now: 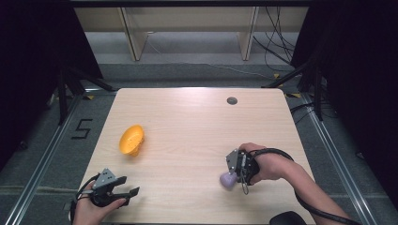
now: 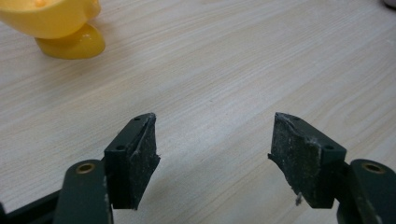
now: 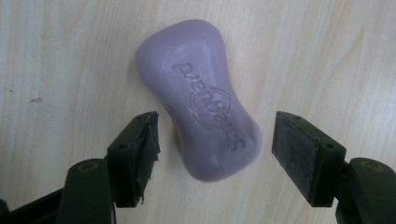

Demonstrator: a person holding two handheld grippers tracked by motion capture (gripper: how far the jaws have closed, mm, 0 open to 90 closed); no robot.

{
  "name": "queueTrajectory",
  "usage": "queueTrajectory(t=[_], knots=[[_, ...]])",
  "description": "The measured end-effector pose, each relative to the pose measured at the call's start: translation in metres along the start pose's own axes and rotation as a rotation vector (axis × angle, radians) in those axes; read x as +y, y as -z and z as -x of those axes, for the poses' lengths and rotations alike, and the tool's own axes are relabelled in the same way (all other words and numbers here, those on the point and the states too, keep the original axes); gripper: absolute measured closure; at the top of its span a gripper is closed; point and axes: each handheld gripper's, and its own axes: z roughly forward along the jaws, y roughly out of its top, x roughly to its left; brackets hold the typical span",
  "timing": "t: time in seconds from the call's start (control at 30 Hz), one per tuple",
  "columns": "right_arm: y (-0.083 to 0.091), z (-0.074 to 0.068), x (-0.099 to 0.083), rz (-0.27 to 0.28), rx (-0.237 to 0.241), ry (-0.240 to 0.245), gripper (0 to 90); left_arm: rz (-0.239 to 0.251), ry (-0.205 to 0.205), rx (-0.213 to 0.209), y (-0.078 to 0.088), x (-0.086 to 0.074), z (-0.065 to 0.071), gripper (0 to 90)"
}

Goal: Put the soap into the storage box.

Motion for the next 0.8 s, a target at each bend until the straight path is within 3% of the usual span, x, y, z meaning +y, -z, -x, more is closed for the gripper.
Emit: queueTrajectory(t=[0.03,0.07,0.1,0.2,0.23,0.27,0.3,0.5,0.53,0.57,0.67,0.73,0.77,0.8], knots=[[-0.001,-0.002,0.002,-0.030,0.008,-0.033,32.4,-0.002,-0.001,0.000,0.000,0.000,0.000,30.7],[-0.004,0.001,0.005,-0.028,0.022,0.017,32.4,0.021,0.018,-0.006,-0.001,-0.001,0.001,30.6],[-0.004,-0.002,0.006,-0.043,0.030,-0.024,32.4,0.021,0.018,-0.006,-0.001,-0.001,0.001,30.5],[-0.007,-0.001,0.009,-0.046,0.034,-0.006,32.4,0.023,0.018,0.001,-0.002,-0.001,0.001,30.4],[-0.009,0.001,0.010,-0.042,0.040,0.042,32.5,0.016,0.013,-0.002,-0.002,-0.001,0.000,30.4],[-0.010,0.001,0.011,-0.050,0.041,0.044,32.6,0.008,0.016,-0.009,-0.001,-0.001,0.001,30.3],[-0.011,-0.001,0.011,-0.057,0.050,0.011,32.6,-0.001,0.006,-0.009,-0.001,-0.001,0.000,30.3],[-0.015,0.002,0.013,-0.082,0.069,0.034,33.0,-0.010,-0.005,-0.013,-0.001,0.000,0.000,30.2],[-0.016,0.003,0.013,-0.082,0.076,0.046,33.2,-0.006,-0.004,-0.013,-0.001,-0.001,0.000,30.2],[-0.018,0.007,0.015,-0.071,0.077,0.111,33.4,-0.009,-0.005,-0.014,-0.001,0.000,0.000,30.2],[-0.020,0.007,0.016,-0.085,0.096,0.091,33.9,-0.012,-0.007,-0.013,-0.001,0.000,0.000,30.1],[-0.021,0.008,0.017,-0.086,0.098,0.100,34.0,-0.011,-0.006,-0.014,-0.001,0.000,0.000,30.1],[-0.023,0.010,0.018,-0.084,0.103,0.130,34.8,-0.012,-0.006,-0.014,-0.001,-0.001,0.000,30.1],[-0.023,0.009,0.017,-0.089,0.110,0.113,35.3,-0.012,-0.005,-0.014,-0.001,-0.001,0.000,30.0]])
